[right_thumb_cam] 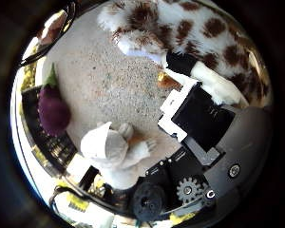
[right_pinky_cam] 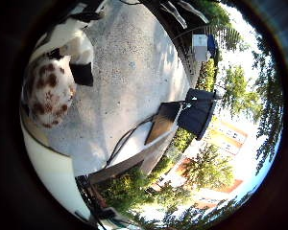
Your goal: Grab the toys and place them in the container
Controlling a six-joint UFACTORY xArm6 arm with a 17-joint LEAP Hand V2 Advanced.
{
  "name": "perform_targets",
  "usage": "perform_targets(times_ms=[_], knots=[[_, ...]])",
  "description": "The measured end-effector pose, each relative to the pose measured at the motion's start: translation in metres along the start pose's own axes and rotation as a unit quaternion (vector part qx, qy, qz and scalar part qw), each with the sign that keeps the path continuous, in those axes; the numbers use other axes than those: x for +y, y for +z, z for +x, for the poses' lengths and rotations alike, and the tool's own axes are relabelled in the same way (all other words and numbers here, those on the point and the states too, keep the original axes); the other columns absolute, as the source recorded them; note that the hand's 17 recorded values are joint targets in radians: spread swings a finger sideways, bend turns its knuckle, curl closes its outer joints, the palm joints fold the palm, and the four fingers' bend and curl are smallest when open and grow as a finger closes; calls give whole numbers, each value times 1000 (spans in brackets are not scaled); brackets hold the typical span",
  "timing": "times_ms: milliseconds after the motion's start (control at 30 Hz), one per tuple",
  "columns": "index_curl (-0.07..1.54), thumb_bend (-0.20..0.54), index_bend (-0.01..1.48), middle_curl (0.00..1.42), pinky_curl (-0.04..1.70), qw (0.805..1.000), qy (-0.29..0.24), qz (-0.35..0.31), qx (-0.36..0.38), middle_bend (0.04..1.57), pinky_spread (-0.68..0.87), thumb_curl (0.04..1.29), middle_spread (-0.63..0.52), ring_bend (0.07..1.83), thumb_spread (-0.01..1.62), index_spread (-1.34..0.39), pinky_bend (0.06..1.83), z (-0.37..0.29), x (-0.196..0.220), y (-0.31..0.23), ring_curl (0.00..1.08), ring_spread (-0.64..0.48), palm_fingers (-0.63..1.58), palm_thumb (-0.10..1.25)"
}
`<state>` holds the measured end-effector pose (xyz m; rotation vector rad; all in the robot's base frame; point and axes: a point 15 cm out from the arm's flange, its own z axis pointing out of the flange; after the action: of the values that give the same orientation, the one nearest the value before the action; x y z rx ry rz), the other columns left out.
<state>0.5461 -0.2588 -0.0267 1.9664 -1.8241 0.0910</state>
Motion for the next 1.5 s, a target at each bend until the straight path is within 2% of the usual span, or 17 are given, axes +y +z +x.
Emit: perform_targets(times_ms=[267,467,600,800,1000,1100,1200,1500], knots=[[843,-11,651,1085,776,998,-15,13,-55,1247,165,683,-236,1475,1064,-1019,1591,12,33,-75,858,-122,818,1045],[1018,-14,654,1106,824,996,-34,16,-81,1301,145,726,-230,1530,1080,-1078,1623,18,100,-155,869,-126,756,1037],[1109,-13,650,1111,846,994,-63,30,-86,1323,137,746,-226,1555,1087,-1099,1637,-2,153,-226,870,-127,726,1031],[1230,-14,625,1112,875,979,-162,45,-119,1357,129,768,-220,1588,1096,-1114,1654,-92,223,-312,868,-127,693,1015],[1328,-14,607,1104,895,950,-265,54,-157,1374,125,786,-214,1610,1101,-1115,1661,-198,256,-363,862,-126,678,1009],[1365,-17,602,1101,902,936,-306,57,-165,1381,123,792,-211,1616,1103,-1113,1661,-250,266,-380,858,-125,674,1000],[1404,-15,590,1096,911,933,-319,43,-159,1389,119,797,-208,1624,1106,-1106,1662,-298,265,-381,854,-124,668,996],[1472,-26,583,1090,933,935,-323,35,-143,1398,108,782,-203,1638,1116,-1087,1636,-406,186,-361,847,-123,626,915]])
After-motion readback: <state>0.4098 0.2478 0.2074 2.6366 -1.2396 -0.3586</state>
